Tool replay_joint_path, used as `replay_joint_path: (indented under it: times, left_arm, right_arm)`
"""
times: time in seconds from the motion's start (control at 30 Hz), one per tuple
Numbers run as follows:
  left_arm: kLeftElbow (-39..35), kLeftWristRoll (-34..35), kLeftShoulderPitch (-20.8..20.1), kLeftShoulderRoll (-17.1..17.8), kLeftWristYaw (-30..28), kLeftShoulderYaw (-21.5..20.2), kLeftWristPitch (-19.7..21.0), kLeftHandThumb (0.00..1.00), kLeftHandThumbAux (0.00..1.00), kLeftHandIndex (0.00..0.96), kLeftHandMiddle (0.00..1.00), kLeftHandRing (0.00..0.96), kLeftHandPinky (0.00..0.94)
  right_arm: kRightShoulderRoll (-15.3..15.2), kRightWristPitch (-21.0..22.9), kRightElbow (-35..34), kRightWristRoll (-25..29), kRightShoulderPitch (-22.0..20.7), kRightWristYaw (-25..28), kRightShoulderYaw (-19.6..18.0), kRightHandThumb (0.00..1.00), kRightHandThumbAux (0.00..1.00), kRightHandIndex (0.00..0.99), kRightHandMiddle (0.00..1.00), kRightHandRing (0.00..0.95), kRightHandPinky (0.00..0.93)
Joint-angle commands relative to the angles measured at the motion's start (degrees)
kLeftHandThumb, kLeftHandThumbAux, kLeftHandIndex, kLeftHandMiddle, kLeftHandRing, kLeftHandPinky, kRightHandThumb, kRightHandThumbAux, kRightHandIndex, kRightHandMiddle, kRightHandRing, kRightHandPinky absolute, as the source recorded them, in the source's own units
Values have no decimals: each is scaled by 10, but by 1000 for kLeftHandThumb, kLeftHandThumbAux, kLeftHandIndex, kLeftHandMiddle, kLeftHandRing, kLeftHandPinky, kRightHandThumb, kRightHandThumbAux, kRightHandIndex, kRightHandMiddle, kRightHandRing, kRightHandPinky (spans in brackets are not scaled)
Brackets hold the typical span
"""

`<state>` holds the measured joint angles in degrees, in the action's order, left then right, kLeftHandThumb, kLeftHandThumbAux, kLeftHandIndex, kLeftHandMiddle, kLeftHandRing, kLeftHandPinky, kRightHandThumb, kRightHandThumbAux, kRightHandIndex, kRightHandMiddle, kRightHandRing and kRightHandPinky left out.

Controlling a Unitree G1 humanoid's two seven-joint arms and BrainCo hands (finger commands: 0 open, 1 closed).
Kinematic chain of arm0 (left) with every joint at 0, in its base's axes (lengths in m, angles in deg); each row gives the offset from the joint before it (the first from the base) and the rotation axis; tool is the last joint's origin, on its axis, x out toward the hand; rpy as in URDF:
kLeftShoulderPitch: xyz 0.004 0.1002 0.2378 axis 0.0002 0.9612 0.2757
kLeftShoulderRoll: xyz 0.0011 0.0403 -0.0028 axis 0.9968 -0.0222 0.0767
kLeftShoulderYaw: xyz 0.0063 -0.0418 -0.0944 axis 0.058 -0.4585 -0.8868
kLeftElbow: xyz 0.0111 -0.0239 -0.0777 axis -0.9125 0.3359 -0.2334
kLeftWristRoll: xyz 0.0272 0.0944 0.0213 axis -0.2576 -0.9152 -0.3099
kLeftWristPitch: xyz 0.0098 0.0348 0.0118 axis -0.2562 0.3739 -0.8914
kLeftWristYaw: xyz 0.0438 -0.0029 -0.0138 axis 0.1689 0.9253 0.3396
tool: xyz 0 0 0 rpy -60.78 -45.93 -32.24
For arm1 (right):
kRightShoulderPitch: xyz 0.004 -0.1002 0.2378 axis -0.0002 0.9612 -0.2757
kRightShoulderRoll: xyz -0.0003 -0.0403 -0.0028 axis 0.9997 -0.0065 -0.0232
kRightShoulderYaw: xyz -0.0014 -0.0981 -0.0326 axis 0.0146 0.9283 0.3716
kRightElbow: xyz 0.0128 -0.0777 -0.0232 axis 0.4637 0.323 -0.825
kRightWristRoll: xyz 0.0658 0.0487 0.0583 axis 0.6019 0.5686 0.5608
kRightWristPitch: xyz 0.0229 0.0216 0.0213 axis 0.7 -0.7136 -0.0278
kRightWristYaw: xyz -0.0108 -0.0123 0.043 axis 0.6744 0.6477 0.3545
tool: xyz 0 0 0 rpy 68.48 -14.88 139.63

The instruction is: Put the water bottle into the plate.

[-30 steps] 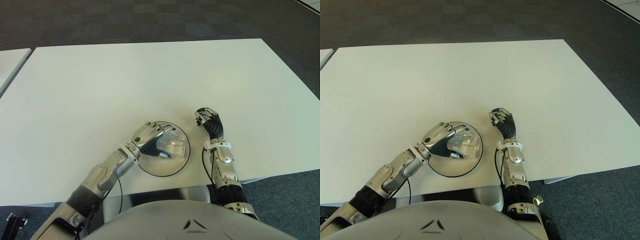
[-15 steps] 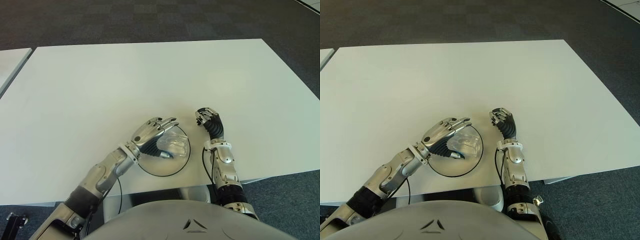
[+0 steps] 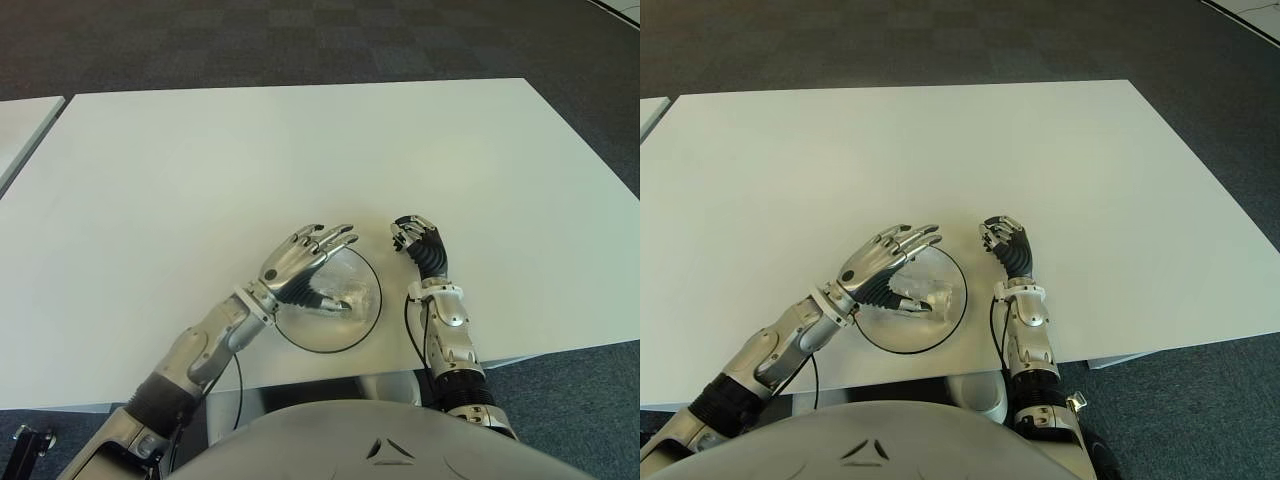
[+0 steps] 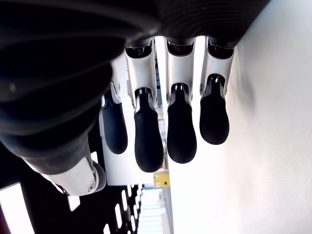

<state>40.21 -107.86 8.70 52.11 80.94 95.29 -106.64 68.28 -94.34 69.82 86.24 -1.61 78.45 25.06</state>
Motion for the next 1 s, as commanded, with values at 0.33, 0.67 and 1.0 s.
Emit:
replay_joint_path:
  times: [0.33,0.67,1.0]
  left_arm:
    - [6,16,12,-9,53,-7,-29,79,270,0,0,0,0]
    - [7,38,25,-24,78,-22,-44,78,245,0,0,0,0]
    - [23,108,63,-48,142,-47,-109,4,223,0,0,0,0]
  right_arm:
    - [3,11,16,-2,11,-6,-1,709,725,437,664,665,681]
    - [4,8,18,2,10,-6,-2,708,725,437,657,655,657]
    - [3,11,15,-6,10,-12,0,708,726,436,656,658,667]
